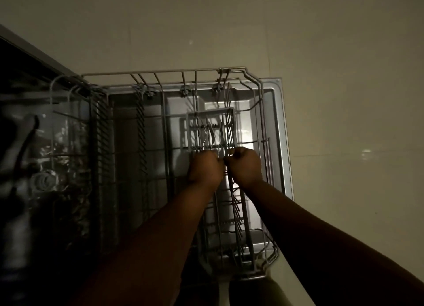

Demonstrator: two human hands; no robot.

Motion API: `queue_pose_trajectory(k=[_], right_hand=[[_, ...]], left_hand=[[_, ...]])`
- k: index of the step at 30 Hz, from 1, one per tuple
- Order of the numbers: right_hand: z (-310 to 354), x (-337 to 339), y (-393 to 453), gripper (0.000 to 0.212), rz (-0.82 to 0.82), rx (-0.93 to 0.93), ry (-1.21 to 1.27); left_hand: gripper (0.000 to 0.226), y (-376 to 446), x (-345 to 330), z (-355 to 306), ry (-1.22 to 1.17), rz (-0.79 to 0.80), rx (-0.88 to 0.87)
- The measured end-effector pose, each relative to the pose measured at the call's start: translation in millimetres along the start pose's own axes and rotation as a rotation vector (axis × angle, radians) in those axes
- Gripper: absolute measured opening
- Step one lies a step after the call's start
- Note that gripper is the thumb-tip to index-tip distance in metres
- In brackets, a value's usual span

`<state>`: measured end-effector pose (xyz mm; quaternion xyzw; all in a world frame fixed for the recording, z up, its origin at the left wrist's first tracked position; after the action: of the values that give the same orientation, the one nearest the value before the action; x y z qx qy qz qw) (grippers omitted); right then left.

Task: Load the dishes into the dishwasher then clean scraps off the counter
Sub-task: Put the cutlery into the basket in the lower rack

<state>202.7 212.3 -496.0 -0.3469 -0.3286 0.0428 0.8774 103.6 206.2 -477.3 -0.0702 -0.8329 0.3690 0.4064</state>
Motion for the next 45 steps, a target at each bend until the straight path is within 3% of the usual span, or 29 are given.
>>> queue_pose_trajectory(k=[4,7,15,25,30,37,39,45], right_hand=[[-1,-2,5,0.019,-0.018,0.036,0.018],[1,-5,8,0.01,-0.021,0.05,-0.008],[6,-17,14,0.011,-0.022,0.013,-0.071],[6,-23,20,0.014,-0.056,-0.083,-0.109],[8,-19,27,0.013,0.021,-0.093,-0.151],[7,-6,34,0.015,0.167,-0.068,-0.2],[6,-3,30,0.016,0.141,0.012,-0.224],[-8,11,7,0.014,0.037,0.067,0.039]], left_hand=[[0.023,7,-6,-1,0.066,-0.023,-0.007],[0.023,11,-8,1,0.068,-0.038,0.015],[0.03,16,-21,5,0.177,0.066,0.074],[0.028,17,-20,6,0.214,0.052,0.041],[0.026,21,-24,10,0.128,0.029,0.111],[0.02,9,-18,12,0.068,-0.07,0.019],[0.024,3,-15,14,0.021,-0.104,-0.014],[0.033,-25,-10,29,-0.043,-0.168,-0.15]])
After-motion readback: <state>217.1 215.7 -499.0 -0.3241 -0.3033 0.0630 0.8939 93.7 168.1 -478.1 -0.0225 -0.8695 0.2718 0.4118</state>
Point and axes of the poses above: each hand's wrist, its own y-axis towards the middle knuckle, its own x-axis out of the back of the hand, z = x × y, the point moved 1 cm from there along y, towards the middle knuckle
